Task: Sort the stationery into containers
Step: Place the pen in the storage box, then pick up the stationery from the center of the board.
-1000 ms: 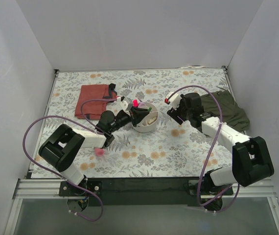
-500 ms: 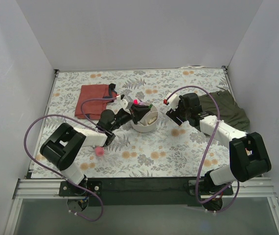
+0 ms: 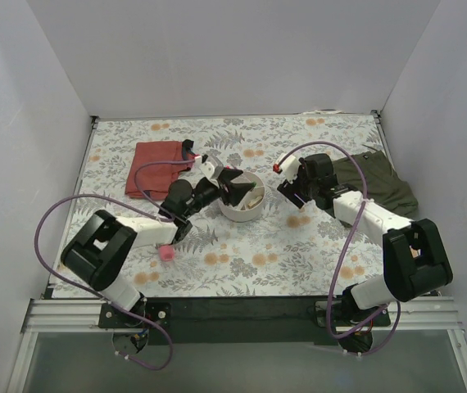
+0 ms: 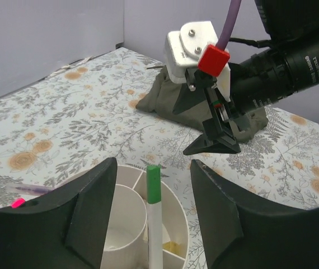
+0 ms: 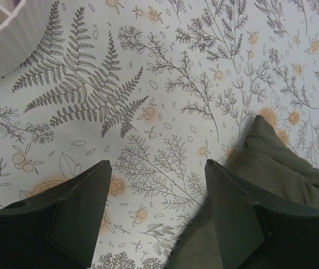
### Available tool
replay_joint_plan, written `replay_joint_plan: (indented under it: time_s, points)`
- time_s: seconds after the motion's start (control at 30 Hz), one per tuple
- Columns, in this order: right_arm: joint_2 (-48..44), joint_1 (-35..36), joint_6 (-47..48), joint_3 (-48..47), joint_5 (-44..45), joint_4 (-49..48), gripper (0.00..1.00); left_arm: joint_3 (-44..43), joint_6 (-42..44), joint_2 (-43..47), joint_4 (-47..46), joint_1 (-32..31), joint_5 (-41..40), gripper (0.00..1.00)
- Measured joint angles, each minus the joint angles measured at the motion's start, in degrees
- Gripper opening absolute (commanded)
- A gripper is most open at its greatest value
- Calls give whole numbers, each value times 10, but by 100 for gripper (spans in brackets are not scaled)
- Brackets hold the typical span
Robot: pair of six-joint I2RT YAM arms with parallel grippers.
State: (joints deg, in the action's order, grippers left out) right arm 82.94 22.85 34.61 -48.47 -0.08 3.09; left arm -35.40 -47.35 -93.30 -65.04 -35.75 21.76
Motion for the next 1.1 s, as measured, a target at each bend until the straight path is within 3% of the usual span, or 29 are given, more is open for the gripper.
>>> replay_joint_plan:
  time_s: [0.13, 0.2, 0.33, 0.43, 0.6, 0.7, 0.97, 1.1]
  points:
    - [1, 0, -5, -13, 0, 2, 77, -24, 25, 102, 97, 0, -46, 80]
    - [3, 0, -17, -26, -2, 5, 76, -37, 46, 173, 142, 0, -95, 85]
    - [8, 2, -56, -56, -14, 7, 73, -64, 93, 295, 252, 12, -207, 86]
    - [8, 12, -69, -63, -23, 6, 70, -89, 111, 362, 372, 62, -248, 84]
    - [35, 40, -74, -77, -38, 11, 65, -123, 88, 394, 568, 177, -275, 85]
    - [64, 65, -74, -106, -46, 17, 65, -122, 67, 402, 660, 217, -296, 92]
    - [83, 152, -72, -169, -56, 24, 66, -80, 34, 440, 767, 263, -323, 91]
    - [83, 162, -72, -174, -56, 24, 67, -57, 35, 455, 789, 267, -329, 91]
